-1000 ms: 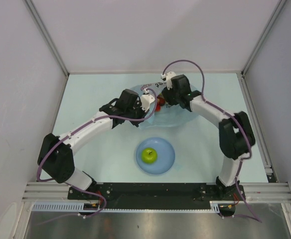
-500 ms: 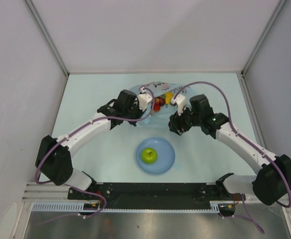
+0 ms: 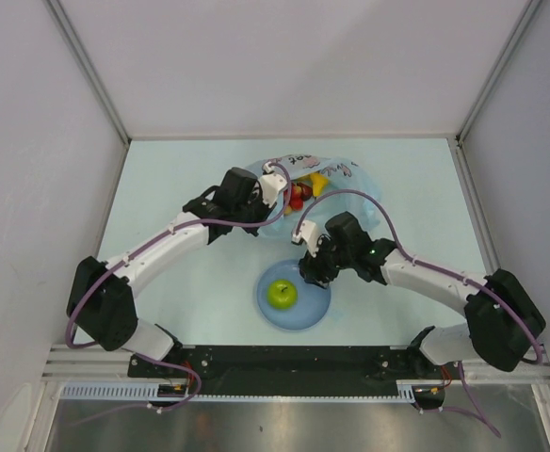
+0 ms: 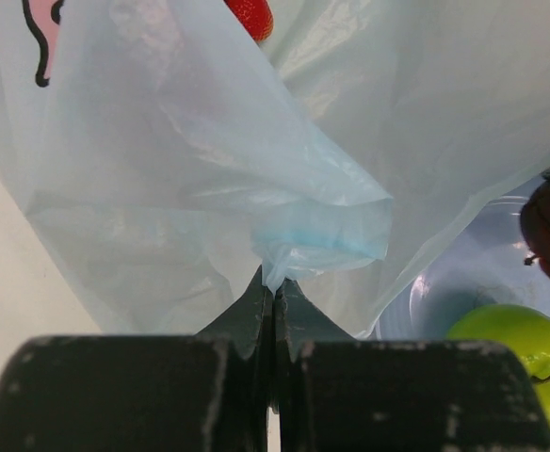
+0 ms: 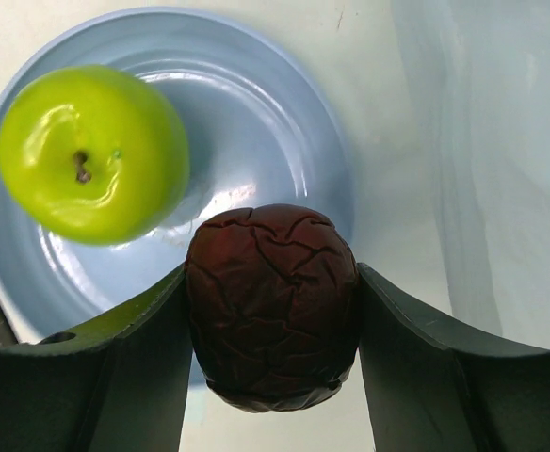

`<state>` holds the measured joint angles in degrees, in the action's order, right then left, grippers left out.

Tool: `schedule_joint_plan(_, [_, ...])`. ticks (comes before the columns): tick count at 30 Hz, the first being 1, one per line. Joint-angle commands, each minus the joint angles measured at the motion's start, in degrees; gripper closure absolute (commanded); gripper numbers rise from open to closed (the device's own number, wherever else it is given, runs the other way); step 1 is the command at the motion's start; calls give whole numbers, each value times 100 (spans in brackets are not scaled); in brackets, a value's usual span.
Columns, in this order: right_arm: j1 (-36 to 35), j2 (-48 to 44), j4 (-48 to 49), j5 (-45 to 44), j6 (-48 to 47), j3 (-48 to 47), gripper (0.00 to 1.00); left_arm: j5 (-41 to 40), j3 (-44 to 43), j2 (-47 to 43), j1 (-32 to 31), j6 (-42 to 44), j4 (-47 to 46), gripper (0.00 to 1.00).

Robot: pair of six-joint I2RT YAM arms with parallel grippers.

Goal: Take the fake fruits out of the plastic bag
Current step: Place the fake fruit on the plate.

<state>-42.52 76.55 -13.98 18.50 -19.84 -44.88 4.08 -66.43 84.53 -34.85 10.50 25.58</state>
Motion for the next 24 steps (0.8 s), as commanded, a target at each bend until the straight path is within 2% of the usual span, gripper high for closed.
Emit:
schedule_joint_plan(1, [-186, 263, 913, -277, -248, -20, 100, 76, 25, -270, 31, -75, -150, 100])
schedule_joint_plan(3, [-265, 429, 1019, -295, -319, -20, 100, 111, 52, -279, 40, -48, -141, 100])
schedule_joint_plan(4, [-326, 483, 1081, -286, -371, -20, 94, 120, 60, -279, 40, -40, -124, 100])
schedule_joint_plan(5, [-370, 527, 1090, -260, -555, -20, 92, 207, 60, -279, 40, -22, -124, 100])
schedule_joint_plan(8, [-493, 755, 1073, -189, -977, -20, 92, 304, 87, -262, 49, -48, -150, 100])
schedule_joint_plan(12, [-520, 931, 1230, -180, -987, -20, 92, 374, 61, -200, 49, -92, -168, 100])
schedule_joint_plan(14, [-546, 940, 1275, -180, -978, -20, 63, 375, 52, -191, 66, -84, -185, 100])
schedule_joint_plan(15, [-573, 940, 1266, -206, -1005, -20, 40, 366, 43, -191, 66, -83, -177, 100])
schedule_joint_plan(16, [-573, 932, 1257, -224, -1031, -29, 32, 366, 43, -191, 75, -92, -194, 100])
schedule_joint_plan(18, [-573, 826, 1161, -312, -1127, -29, 17, 375, 52, -191, 110, -136, -185, 100])
schedule_joint_plan(20, [-573, 660, 986, -373, -1259, -99, 10, 401, 87, -200, 136, -171, -212, 100])
schedule_joint_plan(21, [-564, 607, 776, -374, -1442, -126, 3, 418, 95, -200, 136, -180, -212, 100])
schedule_joint_plan(24, [-564, 256, 293, -295, -1724, -266, 0, 462, 122, -200, 154, -189, -168, 100])
